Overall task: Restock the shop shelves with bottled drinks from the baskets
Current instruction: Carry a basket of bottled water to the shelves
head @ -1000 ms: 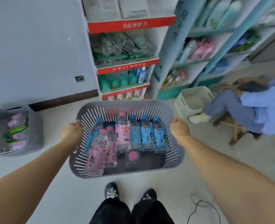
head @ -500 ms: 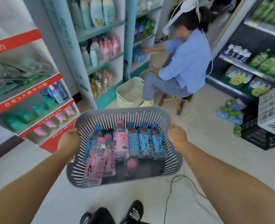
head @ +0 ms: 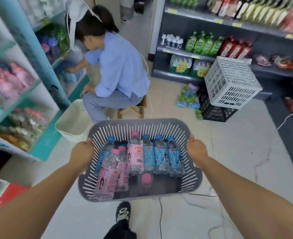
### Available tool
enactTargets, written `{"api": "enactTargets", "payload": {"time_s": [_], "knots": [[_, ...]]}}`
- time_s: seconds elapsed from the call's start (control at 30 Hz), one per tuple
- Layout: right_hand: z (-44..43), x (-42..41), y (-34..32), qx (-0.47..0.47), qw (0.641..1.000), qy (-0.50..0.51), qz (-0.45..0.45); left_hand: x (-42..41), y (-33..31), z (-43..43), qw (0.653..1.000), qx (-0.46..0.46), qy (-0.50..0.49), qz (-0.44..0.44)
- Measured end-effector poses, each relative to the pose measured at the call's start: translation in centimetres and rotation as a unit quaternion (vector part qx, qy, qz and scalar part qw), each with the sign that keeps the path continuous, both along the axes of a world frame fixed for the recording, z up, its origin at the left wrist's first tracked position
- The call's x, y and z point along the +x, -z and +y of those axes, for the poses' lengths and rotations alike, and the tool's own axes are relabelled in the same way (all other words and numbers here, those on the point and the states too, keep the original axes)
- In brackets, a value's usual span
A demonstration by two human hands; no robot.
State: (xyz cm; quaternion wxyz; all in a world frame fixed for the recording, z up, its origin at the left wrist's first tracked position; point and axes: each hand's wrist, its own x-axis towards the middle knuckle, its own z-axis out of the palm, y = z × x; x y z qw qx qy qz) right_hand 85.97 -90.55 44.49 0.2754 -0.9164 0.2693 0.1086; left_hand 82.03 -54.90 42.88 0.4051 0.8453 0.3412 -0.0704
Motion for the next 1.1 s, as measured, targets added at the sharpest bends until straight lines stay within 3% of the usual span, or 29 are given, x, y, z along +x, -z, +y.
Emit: {"api": "enactTargets", "payload": {"time_s": [0.17,0.37,0.5,0.63,0.8,1.1], "knots": [[-6.0,2.8,0.2,0.011,0.996,0.087,0.002,8.7,-0.5,-5.7,0.992,0.027,0.126,-0.011],[-13.7,6.0,0.7,0.038,0.983,0.18,0.009,18.3,-1.2,-14.6,0.983,0.021,0.184,-0.001],[-19.9,10.1,1.0,0.033,0.979,0.203,0.001,23.9,-0.8,-20.8,0.982,-0.013,0.19,0.006],[-25.7,14.1,0.6,0.015,0.977,0.212,-0.011,28.9,-0.4,-27.1,0.973,0.022,0.231,-0.004],[-32.8,20.0,-0.3,0.009,0.97,0.241,-0.025,36.5,-0.6,-34.4,0.978,0.003,0.209,-0.017],[-44.2,32.9,-0.7,0.001,0.962,0.272,-0.027,51.3,-0.1,-46.6,0.964,0.019,0.264,-0.003]]}}
